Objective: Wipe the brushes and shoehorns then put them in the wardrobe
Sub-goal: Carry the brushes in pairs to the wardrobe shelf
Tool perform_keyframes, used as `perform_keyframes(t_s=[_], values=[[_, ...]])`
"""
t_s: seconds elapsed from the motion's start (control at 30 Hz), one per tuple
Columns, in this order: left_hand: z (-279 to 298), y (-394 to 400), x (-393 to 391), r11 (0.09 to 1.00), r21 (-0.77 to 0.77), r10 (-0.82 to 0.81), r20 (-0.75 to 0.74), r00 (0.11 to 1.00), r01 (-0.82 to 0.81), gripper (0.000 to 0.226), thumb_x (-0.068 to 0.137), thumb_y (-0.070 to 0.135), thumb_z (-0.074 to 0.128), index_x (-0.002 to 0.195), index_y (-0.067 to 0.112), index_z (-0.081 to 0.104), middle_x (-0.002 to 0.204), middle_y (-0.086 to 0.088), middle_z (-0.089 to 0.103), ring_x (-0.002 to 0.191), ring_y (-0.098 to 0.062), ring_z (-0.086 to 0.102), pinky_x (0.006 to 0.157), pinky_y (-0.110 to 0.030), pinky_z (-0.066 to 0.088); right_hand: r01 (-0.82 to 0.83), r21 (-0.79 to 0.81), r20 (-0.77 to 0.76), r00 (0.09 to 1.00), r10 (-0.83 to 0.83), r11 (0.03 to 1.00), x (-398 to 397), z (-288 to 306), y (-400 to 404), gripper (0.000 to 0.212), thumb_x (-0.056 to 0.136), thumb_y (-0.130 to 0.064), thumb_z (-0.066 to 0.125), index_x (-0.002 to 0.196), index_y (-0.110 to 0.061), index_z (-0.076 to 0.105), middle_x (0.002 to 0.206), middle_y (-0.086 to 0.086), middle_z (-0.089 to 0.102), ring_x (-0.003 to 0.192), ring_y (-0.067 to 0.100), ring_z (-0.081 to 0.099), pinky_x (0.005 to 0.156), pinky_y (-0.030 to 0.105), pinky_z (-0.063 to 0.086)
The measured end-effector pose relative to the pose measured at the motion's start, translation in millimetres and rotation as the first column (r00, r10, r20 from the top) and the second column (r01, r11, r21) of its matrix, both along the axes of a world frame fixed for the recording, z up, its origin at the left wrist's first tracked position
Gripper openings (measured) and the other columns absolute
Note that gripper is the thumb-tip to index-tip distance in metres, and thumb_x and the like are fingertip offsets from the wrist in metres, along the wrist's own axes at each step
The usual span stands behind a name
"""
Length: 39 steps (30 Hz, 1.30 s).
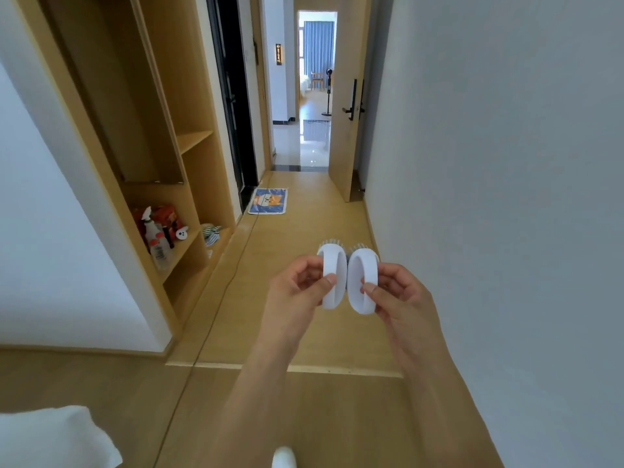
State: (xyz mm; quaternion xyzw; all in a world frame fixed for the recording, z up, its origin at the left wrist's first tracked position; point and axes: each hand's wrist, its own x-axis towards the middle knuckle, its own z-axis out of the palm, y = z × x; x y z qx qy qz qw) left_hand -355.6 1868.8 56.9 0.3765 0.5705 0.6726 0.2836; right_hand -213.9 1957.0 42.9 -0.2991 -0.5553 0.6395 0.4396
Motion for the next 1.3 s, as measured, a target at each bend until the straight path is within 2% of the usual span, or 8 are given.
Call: perform_keyframes(t_s=[0.17,0.37,0.57,0.7,0.87,1.0,1.17,1.3], values=[[2.7,102.7,-60.3,0.997,0.016,-0.072,0.013,0.997,0.072,0.018,0.09,0.008,0.066,0.103,0.018,0.071,0.094,-0.002,0.073,0.085,-0.014,0.068,0.069,-0.025,0.054,0.073,0.036,0.017,0.997,-0.074,0.997,-55.5,6.0,91.0,0.029,0.086,-0.001,0.07,0.112,-0.014,0.07,0.108,0.007,0.075,0.104,0.029,0.07,0.098,0.054,0.052],[26.1,218.3,-146.4,0.992,0.033,-0.122,0.017,0.992,0.122,0.017,0.09,0.005,0.065,0.102,0.016,0.07,0.094,-0.004,0.074,0.086,-0.017,0.069,0.073,-0.032,0.055,0.123,0.076,-0.004,0.992,-0.124,0.989,-138.0,26.5,193.9,0.029,0.086,-0.002,0.07,0.111,-0.016,0.071,0.108,0.006,0.075,0.103,0.026,0.071,0.096,0.049,0.054],[21.6,297.9,-210.1,0.994,0.024,-0.104,0.014,0.995,0.103,0.016,0.088,0.004,0.066,0.1,0.013,0.07,0.092,-0.01,0.071,0.081,-0.016,0.067,0.071,-0.033,0.054,0.135,0.071,0.004,0.991,-0.136,0.988,-203.0,21.6,277.7,0.027,0.086,-0.003,0.07,0.108,-0.018,0.072,0.105,0.004,0.076,0.101,0.026,0.071,0.092,0.048,0.055],[12.6,342.8,-254.3,0.999,0.01,-0.051,0.009,0.999,0.05,0.015,0.088,0.004,0.066,0.101,0.013,0.07,0.093,-0.011,0.071,0.082,-0.018,0.067,0.072,-0.034,0.054,0.086,0.075,0.013,0.996,-0.087,0.993,-250.1,10.3,328.0,0.027,0.086,-0.005,0.07,0.11,-0.018,0.072,0.106,0.003,0.076,0.102,0.026,0.071,0.088,0.041,0.057],[4.4,404.5,-305.9,0.999,0.016,0.04,0.003,0.999,-0.04,0.017,0.088,0.003,0.066,0.098,0.017,0.071,0.084,0.001,0.072,0.08,-0.015,0.067,0.067,-0.029,0.055,-0.029,0.062,-0.02,0.999,0.031,0.998,-309.0,1.1,402.5,0.027,0.087,-0.005,0.07,0.104,-0.026,0.074,0.107,0.003,0.076,0.103,0.026,0.071,0.091,0.045,0.055],[9.9,462.3,-350.1,0.991,0.025,0.131,-0.007,0.991,-0.131,0.016,0.088,0.003,0.066,0.095,0.017,0.071,0.077,0.004,0.07,0.076,-0.013,0.067,0.064,-0.025,0.053,-0.112,0.052,-0.072,0.991,0.116,0.992,-366.0,1.4,474.0,0.028,0.087,-0.001,0.068,0.106,-0.021,0.074,0.107,0.004,0.076,0.102,0.026,0.07,0.089,0.045,0.054],[34.5,551.7,-407.7,0.974,0.03,0.224,-0.032,0.974,-0.223,0.013,0.089,0.002,0.065,0.1,0.007,0.069,0.089,-0.017,0.068,0.08,-0.022,0.065,0.07,-0.036,0.053,-0.225,0.033,-0.121,0.966,0.227,0.974,-432.9,20.3,573.4,0.027,0.088,0.001,0.067,0.107,-0.016,0.073,0.107,0.008,0.075,0.099,0.024,0.069,0.089,0.045,0.052],[42.9,618.8,-442.7,0.958,0.052,0.284,-0.031,0.958,-0.282,0.013,0.088,0.001,0.066,0.096,0.011,0.07,0.091,-0.021,0.068,0.08,-0.024,0.064,0.07,-0.039,0.051,-0.269,0.037,-0.12,0.955,0.272,0.962,-473.7,31.8,647.3,0.027,0.088,0.001,0.066,0.109,-0.015,0.072,0.106,0.008,0.075,0.098,0.023,0.069,0.091,0.046,0.052]])
